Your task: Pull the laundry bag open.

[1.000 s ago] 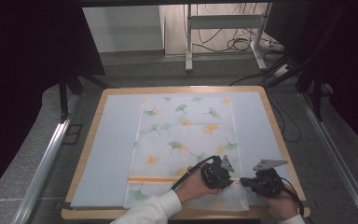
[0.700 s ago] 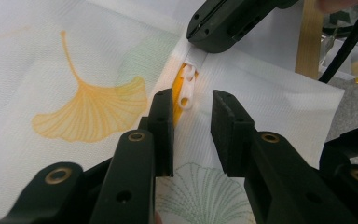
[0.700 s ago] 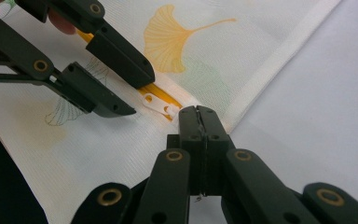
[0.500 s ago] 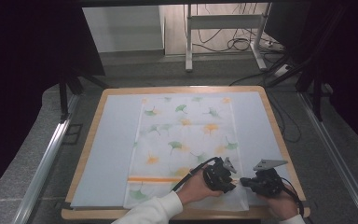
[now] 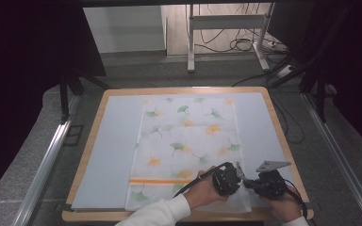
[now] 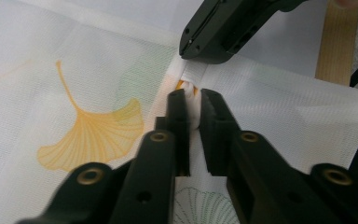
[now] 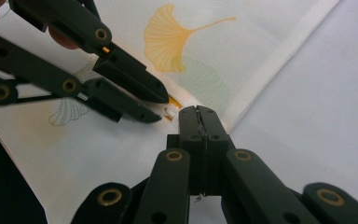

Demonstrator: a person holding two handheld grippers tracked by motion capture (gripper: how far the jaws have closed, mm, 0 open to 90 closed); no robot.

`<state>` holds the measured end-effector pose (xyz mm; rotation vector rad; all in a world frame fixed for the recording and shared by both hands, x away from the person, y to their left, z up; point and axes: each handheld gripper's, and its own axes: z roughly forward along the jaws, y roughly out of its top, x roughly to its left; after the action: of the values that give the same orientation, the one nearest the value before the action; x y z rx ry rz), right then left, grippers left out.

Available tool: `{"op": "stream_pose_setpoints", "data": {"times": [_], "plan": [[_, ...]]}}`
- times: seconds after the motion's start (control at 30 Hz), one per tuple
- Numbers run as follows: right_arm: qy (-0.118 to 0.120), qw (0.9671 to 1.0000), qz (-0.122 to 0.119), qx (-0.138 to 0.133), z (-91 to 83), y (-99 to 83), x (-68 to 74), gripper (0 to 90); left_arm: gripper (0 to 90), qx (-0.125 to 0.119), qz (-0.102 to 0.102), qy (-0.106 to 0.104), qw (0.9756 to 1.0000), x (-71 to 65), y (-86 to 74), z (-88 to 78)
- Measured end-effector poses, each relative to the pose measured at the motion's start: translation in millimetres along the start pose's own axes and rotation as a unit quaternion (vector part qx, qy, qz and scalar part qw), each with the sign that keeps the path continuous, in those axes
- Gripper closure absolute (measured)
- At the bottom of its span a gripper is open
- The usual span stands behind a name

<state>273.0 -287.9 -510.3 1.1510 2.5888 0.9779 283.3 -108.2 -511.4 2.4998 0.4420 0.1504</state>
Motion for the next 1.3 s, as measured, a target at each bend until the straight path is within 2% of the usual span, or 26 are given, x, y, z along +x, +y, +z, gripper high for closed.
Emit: {"op": "stream_pose_setpoints", "data": {"times": [0.23, 0.47, 0.6, 0.7, 0.73, 1.03, 1.3], "plan": [[0.001, 1.0000, 0.000, 0.000, 0.0, -0.1, -0.5, 89.1, 88.2, -0.005, -0.019, -0.013, 0.9997, 3.9, -0.3, 0.2], [0.002, 1.0000, 0.001, -0.001, 0.0, -0.1, -0.6, 89.1, 89.2, -0.003, 0.002, 0.004, 1.0000, -0.7, 0.2, -1.1], [0.002, 1.0000, 0.002, -0.001, 0.2, 0.0, -0.5, 89.2, 89.4, -0.008, -0.041, -0.032, 0.9986, 11.3, 0.3, -2.3], [0.001, 1.0000, -0.001, 0.001, 0.7, 0.2, 0.1, 89.2, 90.0, -0.013, -0.081, -0.062, 0.9947, 21.0, 1.4, -4.1], [0.000, 1.0000, -0.001, 0.002, 0.9, 0.5, 0.5, 89.2, 90.0, -0.006, -0.076, -0.065, 0.9949, 23.3, 2.0, -4.6], [-0.002, 1.0000, -0.007, 0.003, 1.1, 0.7, 1.2, 89.2, 90.0, 0.008, -0.082, -0.082, 0.9932, 28.6, 7.7, -2.7], [-0.003, 1.0000, -0.008, 0.003, 1.2, 0.8, 1.4, 89.2, 90.0, 0.016, -0.077, -0.080, 0.9937, 26.9, 9.6, -0.3]]}}
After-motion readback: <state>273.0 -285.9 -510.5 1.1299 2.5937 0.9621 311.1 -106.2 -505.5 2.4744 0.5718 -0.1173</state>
